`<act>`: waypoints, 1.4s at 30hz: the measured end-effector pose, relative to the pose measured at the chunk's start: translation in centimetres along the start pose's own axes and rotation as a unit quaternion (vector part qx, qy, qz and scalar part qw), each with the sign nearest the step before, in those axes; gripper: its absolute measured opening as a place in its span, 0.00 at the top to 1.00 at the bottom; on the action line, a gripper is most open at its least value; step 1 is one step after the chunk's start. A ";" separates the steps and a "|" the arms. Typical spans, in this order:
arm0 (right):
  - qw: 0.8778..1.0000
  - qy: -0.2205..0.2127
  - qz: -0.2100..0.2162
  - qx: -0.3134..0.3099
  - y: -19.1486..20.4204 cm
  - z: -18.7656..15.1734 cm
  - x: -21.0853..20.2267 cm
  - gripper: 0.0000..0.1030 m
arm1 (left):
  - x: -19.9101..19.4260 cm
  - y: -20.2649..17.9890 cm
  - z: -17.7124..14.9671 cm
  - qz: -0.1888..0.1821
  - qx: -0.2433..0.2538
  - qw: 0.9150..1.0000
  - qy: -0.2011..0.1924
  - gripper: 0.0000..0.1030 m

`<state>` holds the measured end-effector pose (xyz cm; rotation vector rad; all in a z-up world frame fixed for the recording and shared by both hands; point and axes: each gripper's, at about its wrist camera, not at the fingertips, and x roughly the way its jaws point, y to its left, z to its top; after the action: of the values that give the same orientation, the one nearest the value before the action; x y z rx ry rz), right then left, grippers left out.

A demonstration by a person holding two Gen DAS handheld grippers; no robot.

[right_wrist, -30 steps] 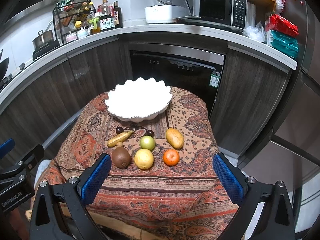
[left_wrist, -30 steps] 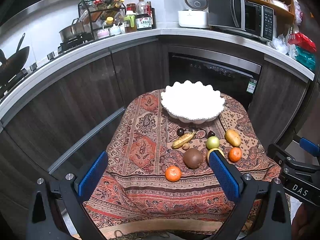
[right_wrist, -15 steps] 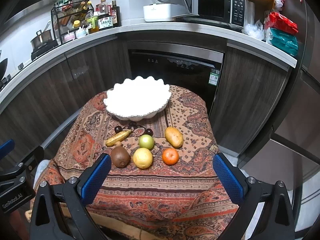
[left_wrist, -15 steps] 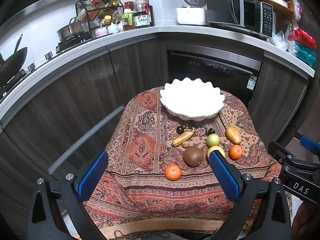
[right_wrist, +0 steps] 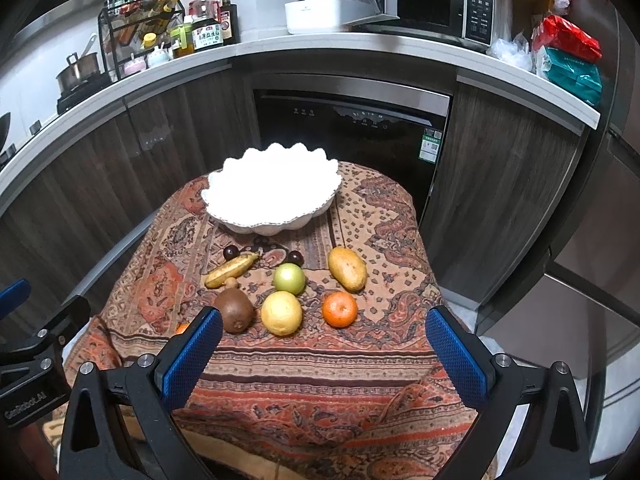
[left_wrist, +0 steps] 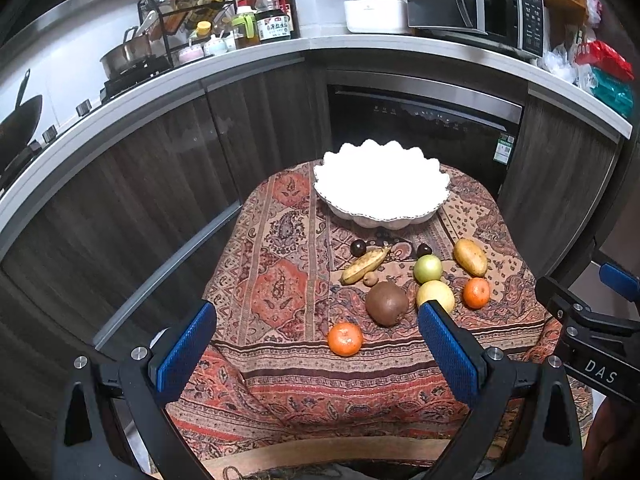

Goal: Organize fruits

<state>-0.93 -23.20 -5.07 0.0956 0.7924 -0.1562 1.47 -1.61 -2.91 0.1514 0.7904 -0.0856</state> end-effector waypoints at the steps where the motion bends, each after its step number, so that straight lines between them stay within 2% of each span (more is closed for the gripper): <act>1: 1.000 0.000 -0.001 0.000 0.0 0.0 0.3 0.01 | 0.2 -0.1 0.0 0.000 0.001 1.000 0.000 0.01; 13: 1.000 0.013 -0.006 0.000 0.2 -0.3 3.5 0.00 | 4.1 -0.6 -0.4 -0.017 0.019 0.999 0.022 0.01; 26: 0.999 0.030 -0.017 -0.013 1.3 -1.4 6.7 0.01 | 8.6 -0.8 -2.3 -0.017 0.031 0.998 0.051 0.01; 38: 0.999 0.032 -0.022 -0.018 1.4 -2.4 9.8 0.01 | 13.1 -1.5 -3.8 -0.042 0.030 0.996 0.079 0.02; 42: 0.999 0.036 -0.023 -0.020 1.5 -2.8 11.1 0.01 | 14.9 -1.8 -4.3 -0.037 0.038 0.994 0.093 0.12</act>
<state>5.10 -22.43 -14.94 0.0441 0.8691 -0.1814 8.61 -3.00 -16.72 0.2042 0.9798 -0.1742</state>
